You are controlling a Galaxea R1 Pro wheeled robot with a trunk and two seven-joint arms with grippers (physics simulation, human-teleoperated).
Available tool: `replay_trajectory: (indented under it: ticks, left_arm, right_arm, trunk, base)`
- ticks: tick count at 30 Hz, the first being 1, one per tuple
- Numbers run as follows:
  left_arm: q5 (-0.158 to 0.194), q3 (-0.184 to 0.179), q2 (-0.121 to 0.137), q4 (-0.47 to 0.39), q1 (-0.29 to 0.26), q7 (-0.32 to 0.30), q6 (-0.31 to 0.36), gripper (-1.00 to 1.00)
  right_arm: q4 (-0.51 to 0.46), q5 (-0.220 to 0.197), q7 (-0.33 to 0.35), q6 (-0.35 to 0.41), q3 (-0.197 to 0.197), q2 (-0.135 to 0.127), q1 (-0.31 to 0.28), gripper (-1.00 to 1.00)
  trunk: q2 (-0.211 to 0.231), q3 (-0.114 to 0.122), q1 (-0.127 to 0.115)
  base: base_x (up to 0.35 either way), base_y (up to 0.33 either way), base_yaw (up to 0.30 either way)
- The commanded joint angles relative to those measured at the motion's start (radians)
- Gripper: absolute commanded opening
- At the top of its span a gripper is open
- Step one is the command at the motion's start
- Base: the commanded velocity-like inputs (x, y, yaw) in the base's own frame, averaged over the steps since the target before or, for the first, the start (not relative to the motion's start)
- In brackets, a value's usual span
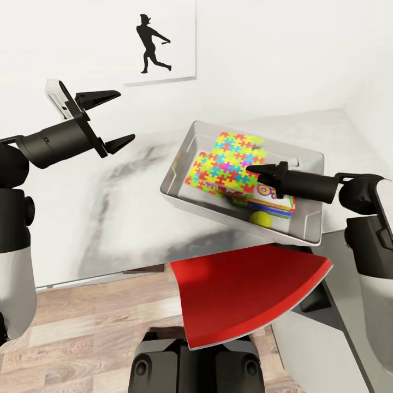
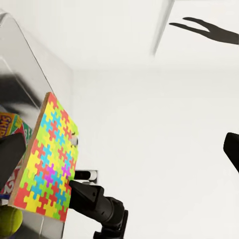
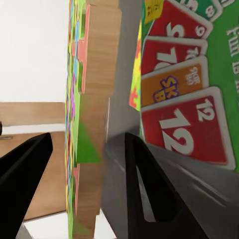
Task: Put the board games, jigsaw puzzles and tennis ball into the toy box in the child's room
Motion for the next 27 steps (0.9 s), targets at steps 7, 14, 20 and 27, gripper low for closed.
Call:
replay_trajectory:
  ticks: [7, 14, 20, 27]
  left_arm:
    - [0.01, -0.001, 0.0, 0.0, 0.0, 0.009, 0.0, 1.0]
    - [0.01, -0.001, 0.0, 0.0, 0.001, 0.009, 0.001, 1.0]
    - [0.01, -0.001, -0.001, 0.0, 0.001, 0.009, 0.001, 1.0]
    - [0.01, -0.001, -0.001, 0.0, 0.001, 0.009, 0.001, 1.0]
  right_arm:
    - [0.004, -0.006, -0.034, 0.0, 0.004, 0.05, -0.001, -1.0]
    - [-0.001, 0.0, -0.041, 0.0, 0.004, 0.065, -0.001, -1.0]
    - [0.002, 0.003, -0.051, 0.0, 0.002, 0.07, -0.001, -1.0]
    - [0.005, 0.002, -0.084, 0.0, 0.0, 0.072, -0.003, -1.0]
  trunk:
    - [-0.002, -0.001, 0.001]
    - [-0.002, -0.001, 0.001]
    - [-0.002, -0.001, 0.001]
    - [-0.002, -0.001, 0.001]
  base:
    - [0.0, 0.0, 0.0]
    - [0.0, 0.0, 0.006]
    - [0.0, 0.0, 0.107]
    - [0.0, 0.0, 0.163]
